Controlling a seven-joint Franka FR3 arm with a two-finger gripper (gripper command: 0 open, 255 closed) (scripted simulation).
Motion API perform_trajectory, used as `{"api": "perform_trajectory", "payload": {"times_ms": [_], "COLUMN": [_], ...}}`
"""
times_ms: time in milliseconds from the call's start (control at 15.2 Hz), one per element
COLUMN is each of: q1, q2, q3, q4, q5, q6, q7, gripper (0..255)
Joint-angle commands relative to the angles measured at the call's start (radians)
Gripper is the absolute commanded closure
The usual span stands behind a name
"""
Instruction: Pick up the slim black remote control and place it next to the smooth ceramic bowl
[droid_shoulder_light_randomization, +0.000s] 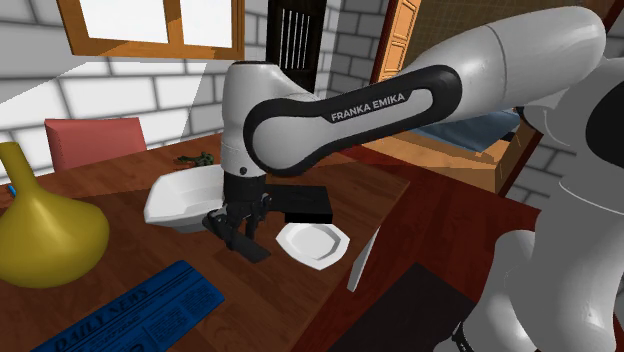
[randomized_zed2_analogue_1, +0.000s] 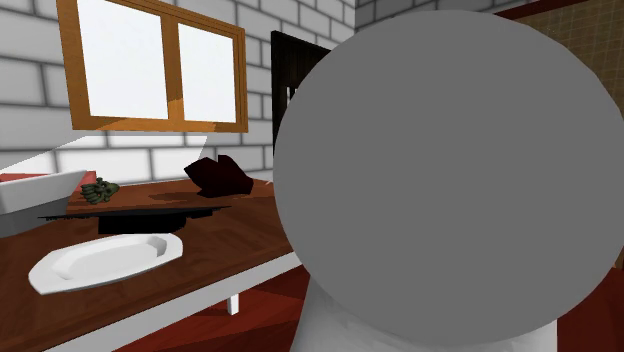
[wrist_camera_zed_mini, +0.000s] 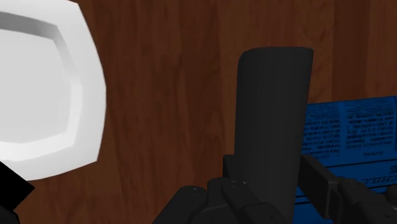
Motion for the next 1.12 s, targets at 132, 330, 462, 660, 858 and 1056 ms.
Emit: {"api": "perform_trajectory", "payload": {"times_ms": [132, 330, 462, 660, 858, 1056], "q1": [0.001, 0.002, 0.003, 0.003, 0.005, 0.006], "q2": [0.018, 0.034, 0.045, 0.064, 0.084, 0.106], "q3": [0.001, 0.001, 0.001, 0.001, 0.000, 0.000], "q4": [-0.034, -0.056, -0.070, -0.089, -0.107, -0.122], "q5": [-0.002, -0.004, -0.005, -0.008, -0.011, -0.014], "q6": [0.052, 0.090, 0.115, 0.153, 0.191, 0.228], "q7": [-0.001, -0.002, -0.002, -0.002, -0.002, -0.002], "gripper": [255, 255, 255, 255, 255, 255]}}
